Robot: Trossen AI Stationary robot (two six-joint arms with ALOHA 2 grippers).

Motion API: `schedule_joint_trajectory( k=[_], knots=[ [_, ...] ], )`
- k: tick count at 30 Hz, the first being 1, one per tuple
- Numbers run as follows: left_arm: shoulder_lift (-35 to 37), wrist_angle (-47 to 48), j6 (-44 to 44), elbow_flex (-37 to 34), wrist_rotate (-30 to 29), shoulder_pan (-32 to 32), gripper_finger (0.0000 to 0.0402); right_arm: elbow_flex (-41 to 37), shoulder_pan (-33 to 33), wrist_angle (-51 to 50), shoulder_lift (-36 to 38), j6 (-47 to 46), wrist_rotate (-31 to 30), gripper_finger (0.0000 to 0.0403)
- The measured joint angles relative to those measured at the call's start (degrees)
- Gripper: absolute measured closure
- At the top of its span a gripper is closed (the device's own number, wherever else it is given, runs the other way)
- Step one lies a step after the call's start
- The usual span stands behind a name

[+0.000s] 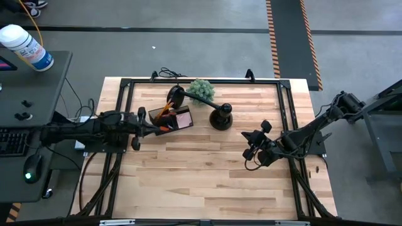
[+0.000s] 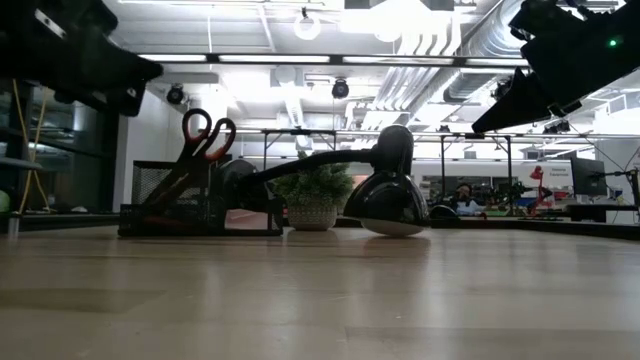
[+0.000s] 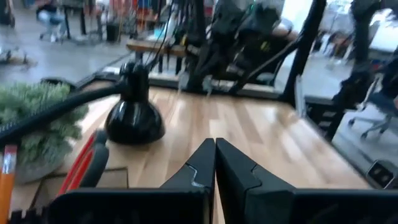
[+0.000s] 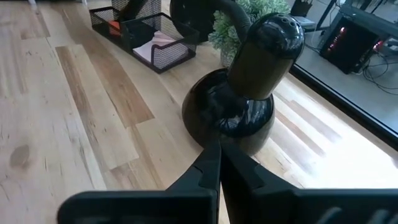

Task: Pick and place office supplies into organizer
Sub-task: Return to Home Position

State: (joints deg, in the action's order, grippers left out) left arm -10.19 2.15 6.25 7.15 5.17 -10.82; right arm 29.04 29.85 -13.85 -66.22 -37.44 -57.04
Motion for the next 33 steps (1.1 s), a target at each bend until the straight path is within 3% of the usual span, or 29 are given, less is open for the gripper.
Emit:
schedule_joint_trajectory(
  k=[8, 15, 29, 33],
  knots=[
    [10.1, 3.35, 1.56, -2.6, -1.1, -0.04, 0.0401, 0.02, -0.08, -0.03, -0.02, 0.0, -0.59, 0.0403],
    [9.63, -3.86, 3.12, -6.77, -0.49, -0.05, 0.0401, 0.02, -2.42, -0.05, -0.02, 0.32, 1.1, 0.0403],
    [8.8, -3.18, 3.16, -6.64, -1.81, -0.03, 0.0401, 0.02, -5.16, -5.56, -0.02, 0.41, 1.44, 0.0403],
    [8.8, -3.23, 3.18, -6.64, -1.79, -0.03, 0.0401, -5.49, -5.87, -2.02, 2.37, -1.24, 1.73, 0.0403]
  ],
)
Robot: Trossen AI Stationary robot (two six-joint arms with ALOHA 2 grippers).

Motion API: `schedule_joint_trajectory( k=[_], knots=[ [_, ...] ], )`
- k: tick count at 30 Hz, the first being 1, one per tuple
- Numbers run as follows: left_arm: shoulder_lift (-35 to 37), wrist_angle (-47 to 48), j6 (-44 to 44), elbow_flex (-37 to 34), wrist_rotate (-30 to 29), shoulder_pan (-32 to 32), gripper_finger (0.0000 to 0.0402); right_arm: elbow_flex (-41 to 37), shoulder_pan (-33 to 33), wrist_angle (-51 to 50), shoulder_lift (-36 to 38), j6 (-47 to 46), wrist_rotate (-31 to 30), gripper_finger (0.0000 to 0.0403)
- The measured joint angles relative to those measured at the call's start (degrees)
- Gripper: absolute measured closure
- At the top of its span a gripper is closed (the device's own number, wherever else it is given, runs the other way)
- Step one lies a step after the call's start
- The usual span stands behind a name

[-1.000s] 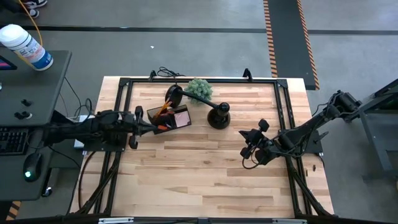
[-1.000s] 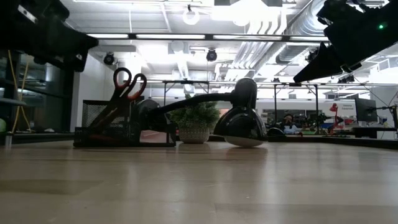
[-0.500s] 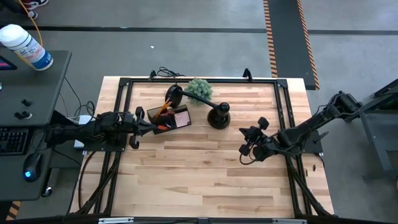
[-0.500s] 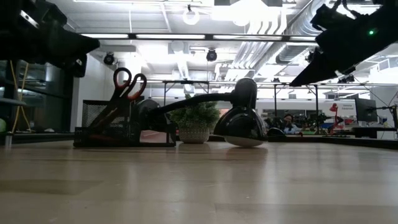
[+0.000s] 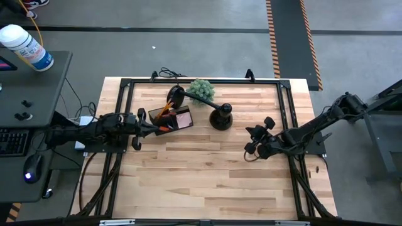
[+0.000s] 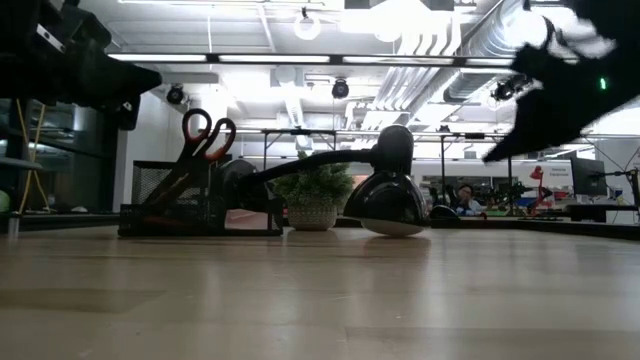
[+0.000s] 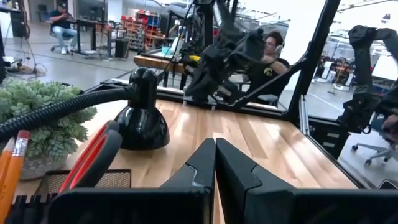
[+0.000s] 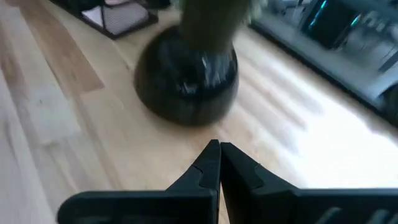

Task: Pick and place office supplies into organizer
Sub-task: Return to Home Position

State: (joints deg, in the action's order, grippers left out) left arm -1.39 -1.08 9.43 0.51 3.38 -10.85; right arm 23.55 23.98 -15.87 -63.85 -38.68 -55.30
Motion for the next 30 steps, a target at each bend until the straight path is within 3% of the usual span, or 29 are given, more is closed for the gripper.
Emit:
schedule_joint_trajectory(
  k=[4, 9, 12, 16, 22, 30],
  knots=[
    [0.02, 0.0, -0.02, 0.0, -0.1, 0.0, 0.0401, -11.75, -3.25, 15.39, 5.55, 0.45, 6.72, 0.0403],
    [0.02, -0.02, -0.08, 0.0, -0.39, 0.0, 0.0401, -22.99, -10.58, 42.82, 10.7, 12.38, 17.87, 0.0403],
    [0.02, -0.01, -0.11, 0.0, -0.42, 0.0, 0.0401, -22.5, -15.67, 43.85, 12.72, 18.42, 21.82, 0.0403],
    [0.04, -0.02, -0.11, 0.0, -0.44, 0.0, 0.0401, -23.01, -23.0, 48.89, 15.09, 26.48, 31.49, 0.0403],
    [0.04, 0.0, -0.12, 0.0, -0.43, 0.0, 0.0401, -23.01, -32.85, 46.52, 21.14, 29.6, 42.74, 0.0403],
    [0.04, 0.0, -0.11, 0.0, -0.44, 0.0, 0.0401, -23.01, -31.83, 34.13, 32.94, 26.88, 43.73, 0.0403]
  ],
)
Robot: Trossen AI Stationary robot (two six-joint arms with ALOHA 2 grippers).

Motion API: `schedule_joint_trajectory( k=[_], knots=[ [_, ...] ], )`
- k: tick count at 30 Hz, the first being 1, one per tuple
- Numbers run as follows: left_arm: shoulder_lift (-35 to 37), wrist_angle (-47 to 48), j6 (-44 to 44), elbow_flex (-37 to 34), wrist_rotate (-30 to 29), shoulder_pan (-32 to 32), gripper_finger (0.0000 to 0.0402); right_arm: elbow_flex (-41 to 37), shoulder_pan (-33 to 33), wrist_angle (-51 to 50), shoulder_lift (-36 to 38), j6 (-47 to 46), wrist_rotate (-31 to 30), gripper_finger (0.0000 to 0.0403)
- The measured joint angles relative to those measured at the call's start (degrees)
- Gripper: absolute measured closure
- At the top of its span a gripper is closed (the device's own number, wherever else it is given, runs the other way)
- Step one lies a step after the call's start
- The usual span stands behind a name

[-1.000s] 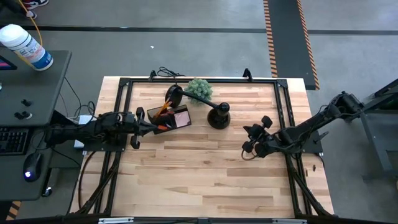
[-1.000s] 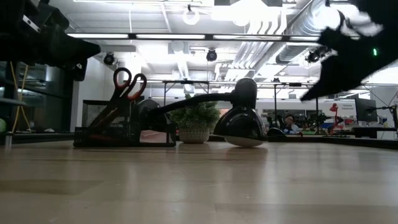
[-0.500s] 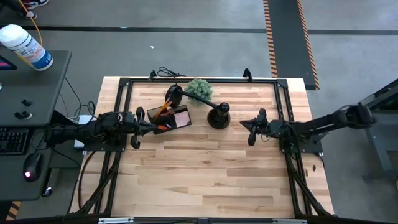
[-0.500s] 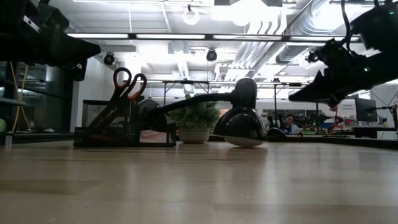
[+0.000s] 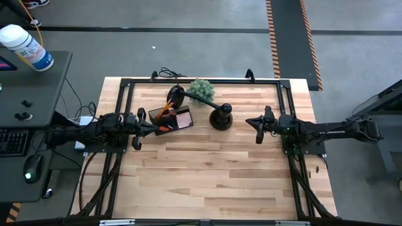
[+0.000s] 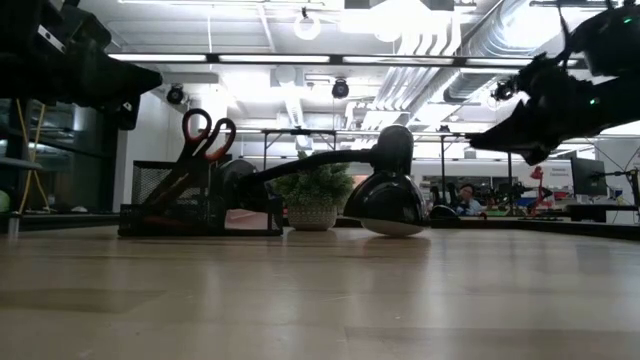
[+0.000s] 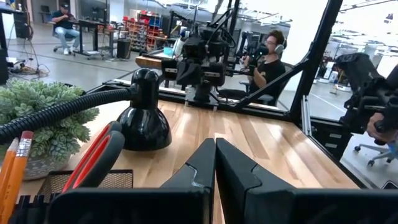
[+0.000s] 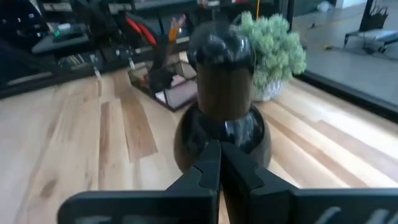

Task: Pick and place office supplies into organizer
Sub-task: Return to Home Position

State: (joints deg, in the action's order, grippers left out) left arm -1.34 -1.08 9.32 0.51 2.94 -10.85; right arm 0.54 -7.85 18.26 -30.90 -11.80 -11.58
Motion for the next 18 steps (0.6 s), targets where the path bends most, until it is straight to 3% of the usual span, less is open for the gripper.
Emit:
schedule_joint_trajectory(
  k=[10, 18],
  knots=[
    [0.0, 0.0, 0.0, 0.01, 0.0, 0.0, 0.0401, 0.0, 11.85, -10.39, 12.67, -1.19, -11.93, 0.0403],
    [0.0, 0.0, 0.0, 0.02, 0.01, 0.0, 0.0401, -0.02, 17.36, -13.53, 21.55, 2.59, -16.5, 0.0403]
  ],
)
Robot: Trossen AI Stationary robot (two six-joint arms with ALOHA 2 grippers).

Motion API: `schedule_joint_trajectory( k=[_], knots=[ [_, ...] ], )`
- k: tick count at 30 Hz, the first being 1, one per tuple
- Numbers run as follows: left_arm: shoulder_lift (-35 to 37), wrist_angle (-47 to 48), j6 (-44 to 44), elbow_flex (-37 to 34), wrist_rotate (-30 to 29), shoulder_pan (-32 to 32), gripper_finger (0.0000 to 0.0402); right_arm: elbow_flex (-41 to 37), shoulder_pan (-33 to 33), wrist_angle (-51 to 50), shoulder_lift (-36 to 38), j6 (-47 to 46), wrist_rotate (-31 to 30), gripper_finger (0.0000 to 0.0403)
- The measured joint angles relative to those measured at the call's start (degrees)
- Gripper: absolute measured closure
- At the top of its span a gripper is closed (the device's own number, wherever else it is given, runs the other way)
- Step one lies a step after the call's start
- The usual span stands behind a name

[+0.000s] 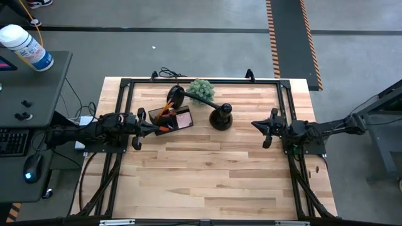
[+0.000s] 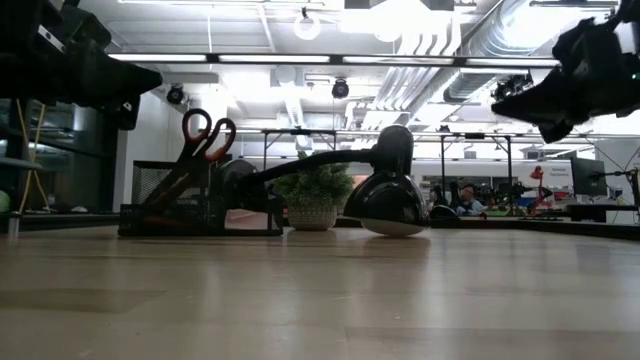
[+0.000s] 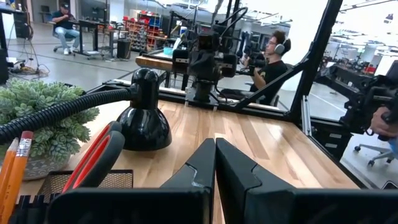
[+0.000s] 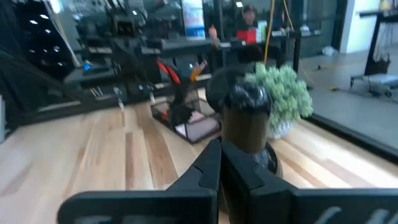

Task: Pick and place office supplies into organizer
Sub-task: Return to Home Position

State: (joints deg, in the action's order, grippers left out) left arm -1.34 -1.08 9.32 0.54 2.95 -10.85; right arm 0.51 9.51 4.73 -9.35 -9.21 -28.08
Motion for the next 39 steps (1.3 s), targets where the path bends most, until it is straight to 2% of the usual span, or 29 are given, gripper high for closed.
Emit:
schedule_joint_trajectory(
  k=[12, 20, 26, 36, 39],
  knots=[
    [0.0, 0.0, 0.01, 0.0, -0.01, 0.0, 0.0401, 0.0, 1.17, -0.19, 9.26, 6.72, -0.67, 0.0403],
    [0.0, 0.0, 0.0, 0.02, -0.01, 0.0, 0.0401, -0.02, 1.17, -0.35, 9.12, 7.32, 0.42, 0.0403],
    [0.0, 0.0, 0.01, 0.02, -0.01, 0.0, 0.0401, -0.02, -0.29, -1.27, 9.1, 4.66, 11.85, 0.0403],
    [0.0, 0.0, 0.01, 0.02, -0.01, -0.01, 0.0401, -0.02, -8.34, -3.22, 9.14, 0.88, 24.51, 0.0403],
    [0.0, 0.0, 0.02, 0.02, -0.01, 0.0, 0.0401, -0.02, -9.88, -3.43, 9.14, 0.24, 25.74, 0.0403]
  ],
)
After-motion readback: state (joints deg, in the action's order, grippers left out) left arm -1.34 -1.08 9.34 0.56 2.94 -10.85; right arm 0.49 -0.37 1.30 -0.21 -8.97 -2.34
